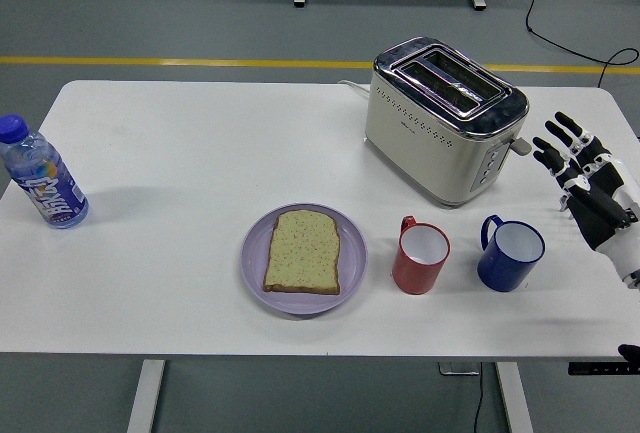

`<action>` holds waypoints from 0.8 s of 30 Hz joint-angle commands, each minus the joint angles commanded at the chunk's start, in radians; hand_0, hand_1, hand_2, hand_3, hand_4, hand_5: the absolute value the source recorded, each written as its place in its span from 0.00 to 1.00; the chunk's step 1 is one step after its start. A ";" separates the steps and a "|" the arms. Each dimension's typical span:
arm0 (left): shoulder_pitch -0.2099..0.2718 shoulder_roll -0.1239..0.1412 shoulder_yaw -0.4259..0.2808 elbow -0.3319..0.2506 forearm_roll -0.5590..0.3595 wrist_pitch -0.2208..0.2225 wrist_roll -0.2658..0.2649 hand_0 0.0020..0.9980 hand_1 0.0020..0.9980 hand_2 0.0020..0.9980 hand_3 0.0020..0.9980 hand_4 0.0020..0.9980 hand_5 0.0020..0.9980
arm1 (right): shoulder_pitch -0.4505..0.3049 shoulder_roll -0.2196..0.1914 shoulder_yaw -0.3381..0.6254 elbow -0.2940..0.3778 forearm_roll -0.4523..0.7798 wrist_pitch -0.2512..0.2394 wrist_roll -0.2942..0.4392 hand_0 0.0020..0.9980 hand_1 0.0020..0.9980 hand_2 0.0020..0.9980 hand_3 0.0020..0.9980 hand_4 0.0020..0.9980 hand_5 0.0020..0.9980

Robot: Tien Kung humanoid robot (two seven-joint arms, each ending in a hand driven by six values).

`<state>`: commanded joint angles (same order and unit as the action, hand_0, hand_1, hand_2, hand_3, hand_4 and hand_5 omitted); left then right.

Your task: Pick up the cup,pour liquid into bread,place the cup on the desk

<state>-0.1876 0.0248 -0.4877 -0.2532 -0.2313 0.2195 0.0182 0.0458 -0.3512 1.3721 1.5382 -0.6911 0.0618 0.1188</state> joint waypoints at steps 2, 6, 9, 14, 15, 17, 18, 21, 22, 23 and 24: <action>0.000 0.000 0.000 0.000 -0.001 0.000 0.000 0.69 0.76 0.77 0.61 0.40 1.00 | 0.000 0.002 0.020 0.007 0.045 0.031 -0.046 1.00 0.92 0.97 0.93 0.87 0.49; -0.001 0.000 0.002 0.000 -0.002 0.000 0.000 0.69 0.76 0.77 0.61 0.40 1.00 | 0.001 0.004 0.036 0.012 0.099 0.059 -0.089 1.00 0.94 0.99 0.97 0.89 0.65; -0.003 0.001 0.001 0.000 0.000 0.000 0.001 0.69 0.76 0.77 0.61 0.40 1.00 | 0.005 0.006 0.048 0.011 0.148 0.083 -0.123 1.00 0.94 0.99 0.98 0.87 0.68; -0.004 0.002 0.004 0.000 -0.006 -0.002 -0.001 0.69 0.76 0.77 0.61 0.40 1.00 | 0.006 0.012 0.064 0.004 0.226 0.095 -0.152 1.00 0.94 0.99 0.98 0.87 0.68; -0.005 0.002 0.005 0.000 -0.006 -0.002 -0.002 0.69 0.76 0.77 0.61 0.40 1.00 | 0.006 0.013 0.066 0.003 0.230 0.095 -0.154 1.00 0.93 0.98 0.96 0.87 0.73; -0.005 0.002 0.005 0.000 -0.007 -0.002 -0.002 0.69 0.76 0.77 0.61 0.40 1.00 | 0.007 0.014 0.068 -0.002 0.243 0.096 -0.156 1.00 0.93 0.98 0.96 0.87 0.73; -0.005 0.002 0.005 0.000 -0.008 -0.003 -0.003 0.69 0.76 0.77 0.61 0.40 1.00 | 0.009 0.015 0.071 -0.008 0.257 0.096 -0.158 1.00 0.93 0.98 0.96 0.87 0.73; -0.005 0.002 0.006 0.000 -0.009 -0.003 -0.003 0.69 0.76 0.77 0.61 0.40 1.00 | 0.011 0.018 0.078 -0.021 0.273 0.096 -0.160 1.00 0.90 0.96 0.94 0.86 0.73; -0.005 0.002 0.006 0.000 -0.009 -0.003 -0.003 0.69 0.76 0.77 0.61 0.40 1.00 | 0.012 0.019 0.079 -0.022 0.275 0.095 -0.160 1.00 0.90 0.96 0.94 0.86 0.73; -0.005 0.001 0.006 0.001 -0.010 -0.003 -0.004 0.69 0.76 0.77 0.61 0.40 1.00 | 0.014 0.020 0.083 -0.032 0.292 0.090 -0.159 1.00 0.90 0.96 0.94 0.86 0.73; -0.005 0.001 0.006 0.001 -0.010 -0.004 -0.004 0.69 0.76 0.77 0.61 0.40 1.00 | 0.015 0.021 0.085 -0.037 0.301 0.087 -0.158 1.00 0.90 0.96 0.94 0.86 0.73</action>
<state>-0.1928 0.0261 -0.4815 -0.2524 -0.2417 0.2160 0.0143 0.0613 -0.3300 1.4567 1.5016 -0.3906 0.1492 -0.0391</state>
